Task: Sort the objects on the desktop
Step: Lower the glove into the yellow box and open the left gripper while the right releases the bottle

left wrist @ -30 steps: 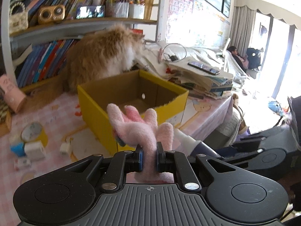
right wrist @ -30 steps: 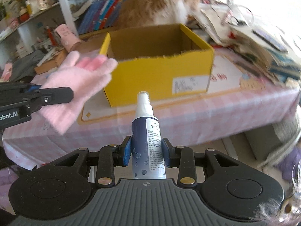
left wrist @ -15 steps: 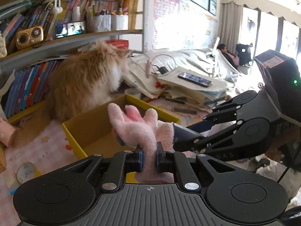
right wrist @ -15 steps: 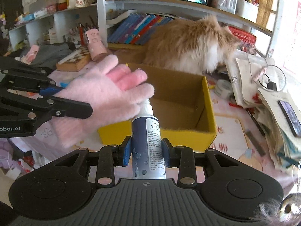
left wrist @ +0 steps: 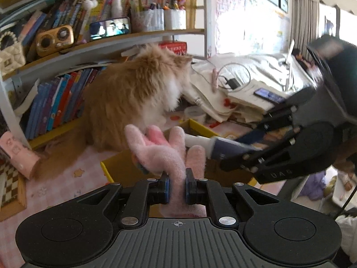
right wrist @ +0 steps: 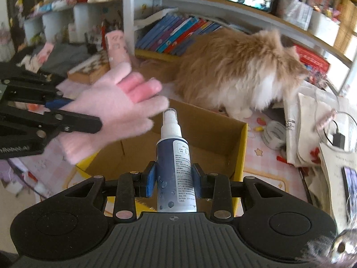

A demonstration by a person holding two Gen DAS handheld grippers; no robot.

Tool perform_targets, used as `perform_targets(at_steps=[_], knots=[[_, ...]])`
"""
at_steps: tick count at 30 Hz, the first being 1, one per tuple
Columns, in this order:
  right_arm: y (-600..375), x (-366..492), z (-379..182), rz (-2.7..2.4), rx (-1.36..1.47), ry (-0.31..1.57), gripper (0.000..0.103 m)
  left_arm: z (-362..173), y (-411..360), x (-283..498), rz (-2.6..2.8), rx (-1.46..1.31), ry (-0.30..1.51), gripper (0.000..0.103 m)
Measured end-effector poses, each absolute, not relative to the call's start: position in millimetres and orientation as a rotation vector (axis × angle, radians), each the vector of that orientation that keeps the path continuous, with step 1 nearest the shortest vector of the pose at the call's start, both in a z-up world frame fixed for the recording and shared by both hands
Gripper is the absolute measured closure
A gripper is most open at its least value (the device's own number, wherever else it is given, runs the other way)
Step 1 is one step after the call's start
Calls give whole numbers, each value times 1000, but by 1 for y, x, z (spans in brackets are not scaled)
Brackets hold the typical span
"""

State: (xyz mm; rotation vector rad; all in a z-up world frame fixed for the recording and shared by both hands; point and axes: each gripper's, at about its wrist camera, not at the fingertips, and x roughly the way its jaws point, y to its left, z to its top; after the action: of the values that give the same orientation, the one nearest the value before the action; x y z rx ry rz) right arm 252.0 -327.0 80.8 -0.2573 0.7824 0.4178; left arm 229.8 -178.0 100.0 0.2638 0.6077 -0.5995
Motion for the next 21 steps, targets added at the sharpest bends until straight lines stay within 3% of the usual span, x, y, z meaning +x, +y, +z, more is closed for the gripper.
perform_targets(at_steps=[7, 21], knots=[[-326, 285, 77, 446, -308, 770, 73, 79, -209, 236, -627, 359, 626, 91], [-333, 330, 19, 450, -346, 902, 73, 40, -223, 291, -532, 348, 783, 91]])
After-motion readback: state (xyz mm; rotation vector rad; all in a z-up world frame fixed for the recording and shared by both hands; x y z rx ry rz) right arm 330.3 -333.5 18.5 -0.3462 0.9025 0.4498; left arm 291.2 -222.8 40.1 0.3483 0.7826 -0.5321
